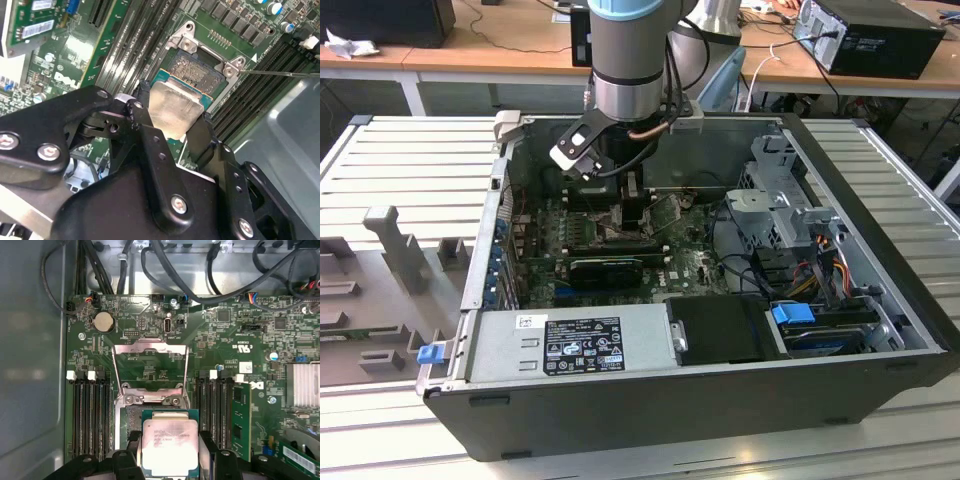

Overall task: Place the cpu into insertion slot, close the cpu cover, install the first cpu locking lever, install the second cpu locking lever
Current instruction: 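Place the cpu into insertion slot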

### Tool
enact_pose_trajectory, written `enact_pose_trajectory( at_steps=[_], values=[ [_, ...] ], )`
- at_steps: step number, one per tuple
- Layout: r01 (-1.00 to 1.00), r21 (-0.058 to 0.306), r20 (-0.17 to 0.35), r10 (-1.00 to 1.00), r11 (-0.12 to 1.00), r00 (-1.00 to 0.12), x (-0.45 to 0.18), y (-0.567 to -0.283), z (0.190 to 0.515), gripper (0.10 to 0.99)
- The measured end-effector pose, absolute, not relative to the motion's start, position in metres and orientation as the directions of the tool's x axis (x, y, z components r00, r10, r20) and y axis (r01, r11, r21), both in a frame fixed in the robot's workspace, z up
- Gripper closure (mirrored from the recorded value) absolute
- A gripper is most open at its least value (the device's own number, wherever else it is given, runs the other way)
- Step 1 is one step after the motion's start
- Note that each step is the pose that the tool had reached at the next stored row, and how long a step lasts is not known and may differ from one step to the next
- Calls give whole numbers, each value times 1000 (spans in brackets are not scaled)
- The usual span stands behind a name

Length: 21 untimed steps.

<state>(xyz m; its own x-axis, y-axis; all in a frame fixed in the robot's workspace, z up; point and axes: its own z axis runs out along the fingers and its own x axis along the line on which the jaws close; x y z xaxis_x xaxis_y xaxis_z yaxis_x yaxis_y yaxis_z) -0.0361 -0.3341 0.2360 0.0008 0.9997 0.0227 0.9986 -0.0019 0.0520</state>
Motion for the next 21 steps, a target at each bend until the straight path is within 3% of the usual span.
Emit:
enact_pose_trajectory(
  at_steps=[21],
  values=[
    [999, 52, 23, 1000, 1, -3, -43, -326, 213, 549]
  ],
)
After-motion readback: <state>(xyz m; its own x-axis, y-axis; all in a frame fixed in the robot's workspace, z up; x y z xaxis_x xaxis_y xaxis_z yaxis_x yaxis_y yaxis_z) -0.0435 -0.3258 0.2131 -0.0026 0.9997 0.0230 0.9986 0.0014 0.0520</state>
